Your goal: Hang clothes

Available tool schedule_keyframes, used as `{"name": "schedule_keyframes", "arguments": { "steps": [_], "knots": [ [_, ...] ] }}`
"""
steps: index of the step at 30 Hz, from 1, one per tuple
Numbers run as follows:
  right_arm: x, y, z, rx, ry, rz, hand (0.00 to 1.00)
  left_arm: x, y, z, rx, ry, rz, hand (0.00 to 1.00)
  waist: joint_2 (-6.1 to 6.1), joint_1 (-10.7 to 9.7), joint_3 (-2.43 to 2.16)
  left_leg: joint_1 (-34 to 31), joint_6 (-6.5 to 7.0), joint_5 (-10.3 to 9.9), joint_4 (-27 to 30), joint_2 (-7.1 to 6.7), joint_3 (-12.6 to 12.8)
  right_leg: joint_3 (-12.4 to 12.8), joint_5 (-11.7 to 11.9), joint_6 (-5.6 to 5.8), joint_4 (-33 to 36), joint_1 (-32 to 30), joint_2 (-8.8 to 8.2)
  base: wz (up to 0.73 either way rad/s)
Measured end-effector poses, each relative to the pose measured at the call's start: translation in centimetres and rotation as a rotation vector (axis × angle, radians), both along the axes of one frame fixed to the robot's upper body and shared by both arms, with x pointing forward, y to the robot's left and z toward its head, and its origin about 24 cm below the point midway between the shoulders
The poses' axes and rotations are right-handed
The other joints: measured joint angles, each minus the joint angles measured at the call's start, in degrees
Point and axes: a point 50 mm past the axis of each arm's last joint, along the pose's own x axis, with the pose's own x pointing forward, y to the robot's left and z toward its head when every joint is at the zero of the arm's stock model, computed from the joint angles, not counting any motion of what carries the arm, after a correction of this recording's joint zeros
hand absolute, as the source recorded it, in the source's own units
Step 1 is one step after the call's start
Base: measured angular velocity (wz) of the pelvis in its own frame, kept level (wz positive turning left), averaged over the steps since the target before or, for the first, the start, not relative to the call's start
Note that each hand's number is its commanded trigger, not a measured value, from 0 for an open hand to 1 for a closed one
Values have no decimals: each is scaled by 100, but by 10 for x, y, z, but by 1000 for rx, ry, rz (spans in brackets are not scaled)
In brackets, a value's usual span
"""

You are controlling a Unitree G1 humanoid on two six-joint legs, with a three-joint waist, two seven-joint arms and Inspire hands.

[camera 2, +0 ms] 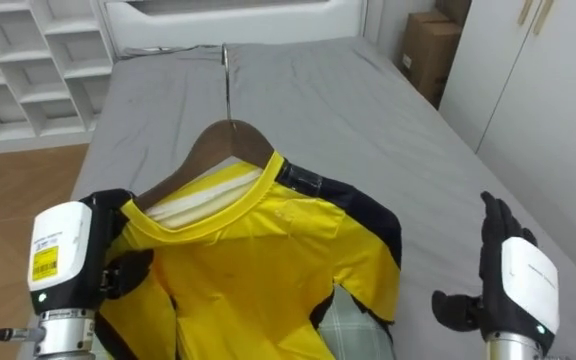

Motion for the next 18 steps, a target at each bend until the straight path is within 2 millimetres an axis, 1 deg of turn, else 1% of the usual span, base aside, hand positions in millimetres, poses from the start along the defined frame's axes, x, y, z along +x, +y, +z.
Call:
{"name": "schedule_keyframes", "arguments": {
  "steps": [3, 6, 11, 14, 18],
  "knots": [
    [3, 4, 8, -26, -26, 27, 0, 0, -3, 1, -2, -1, -9, 100, -1, 8, 2, -49, 0, 0, -2, 1, 2, 9, 0, 0, 0, -39, 3, 0],
    [5, 6, 12, -48, -34, 47, 0, 0, -5, 1, 17, 1, -19, 100, -4, 25, 5, -51, 0, 0, 1, 0, 2, 7, 0, 0, 0, -37, 3, 0],
    [8, 13, 17, -83, -42, 93, 0, 0, -7, 0, 33, 6, -34, 100, -38, 37, 26, -74, 0, 0, 1, 0, -6, 3, 0, 0, -11, -49, 2, 0],
    [15, 20, 21, -114, -41, 136, 0, 0, -9, 1, 34, 20, -52, 100, -76, 36, 49, -75, 0, 0, 6, -1, -9, 10, 0, 0, -16, -51, 2, 0],
    [26, 25, 31, -155, -68, 168, 0, 1, -12, 2, 48, 25, -69, 100, -93, 37, 53, -86, -1, 0, 3, -3, -9, 22, 0, 0, -14, -69, 1, 0]
  ]
}}
